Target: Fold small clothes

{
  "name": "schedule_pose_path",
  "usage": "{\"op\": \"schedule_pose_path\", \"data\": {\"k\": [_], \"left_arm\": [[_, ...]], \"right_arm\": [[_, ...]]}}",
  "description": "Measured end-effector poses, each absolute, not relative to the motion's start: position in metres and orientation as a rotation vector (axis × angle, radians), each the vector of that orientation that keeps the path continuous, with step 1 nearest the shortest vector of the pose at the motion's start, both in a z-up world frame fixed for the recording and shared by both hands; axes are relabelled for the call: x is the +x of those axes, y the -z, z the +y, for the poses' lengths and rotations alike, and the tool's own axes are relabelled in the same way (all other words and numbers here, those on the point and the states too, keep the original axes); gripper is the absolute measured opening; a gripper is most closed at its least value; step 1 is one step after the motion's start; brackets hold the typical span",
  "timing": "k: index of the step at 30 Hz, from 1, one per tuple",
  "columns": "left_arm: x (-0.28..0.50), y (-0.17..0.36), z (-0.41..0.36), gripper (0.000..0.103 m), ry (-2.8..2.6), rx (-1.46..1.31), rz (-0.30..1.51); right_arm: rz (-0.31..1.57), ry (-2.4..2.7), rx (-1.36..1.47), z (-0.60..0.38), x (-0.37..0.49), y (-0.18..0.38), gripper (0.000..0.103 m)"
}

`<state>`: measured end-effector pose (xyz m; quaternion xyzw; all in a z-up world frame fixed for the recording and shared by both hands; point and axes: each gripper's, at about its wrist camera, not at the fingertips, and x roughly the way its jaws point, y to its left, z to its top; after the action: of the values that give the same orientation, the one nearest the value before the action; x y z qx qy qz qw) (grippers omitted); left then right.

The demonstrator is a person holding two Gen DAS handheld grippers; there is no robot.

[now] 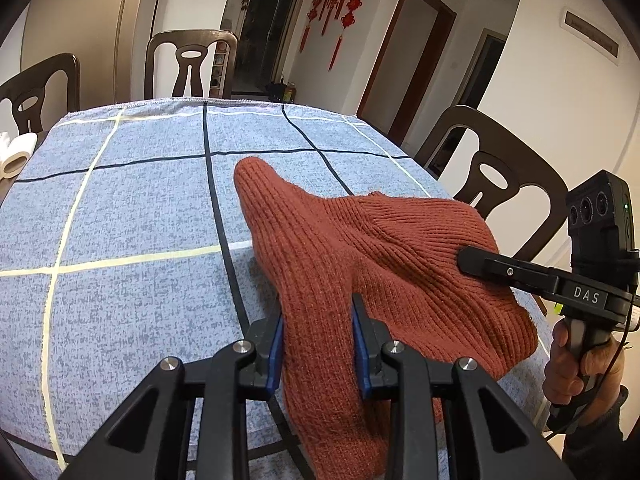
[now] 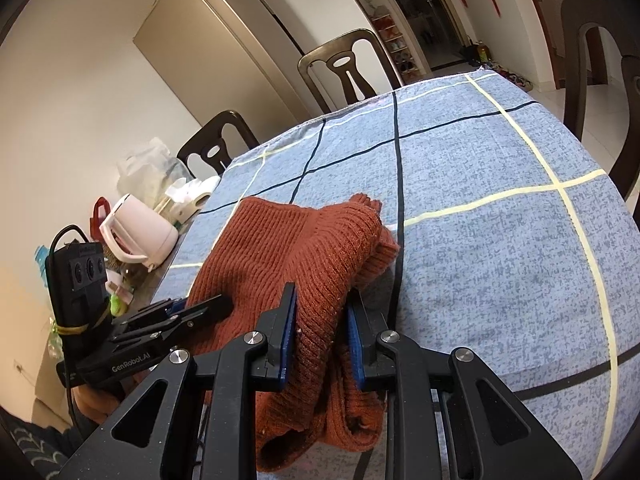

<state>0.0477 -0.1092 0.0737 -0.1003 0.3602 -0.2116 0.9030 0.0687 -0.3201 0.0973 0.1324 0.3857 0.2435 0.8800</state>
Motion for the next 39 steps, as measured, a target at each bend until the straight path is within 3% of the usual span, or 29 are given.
{"op": "schedule_pose_path", "data": {"k": [28,39], "left_arm": [[0.071,-0.073,0.026,0.031,0.301,-0.311,0.705],[0.096,-0.035,0.069,0.033,0.231,-0.352,0.784]], "right_arm": [[0.842,-0.684,0.237,-0.197,0.124,-0.086,0.023],[0.905,-0.669,0.214,-0.161,0.156,-0.051,0.025]]}}
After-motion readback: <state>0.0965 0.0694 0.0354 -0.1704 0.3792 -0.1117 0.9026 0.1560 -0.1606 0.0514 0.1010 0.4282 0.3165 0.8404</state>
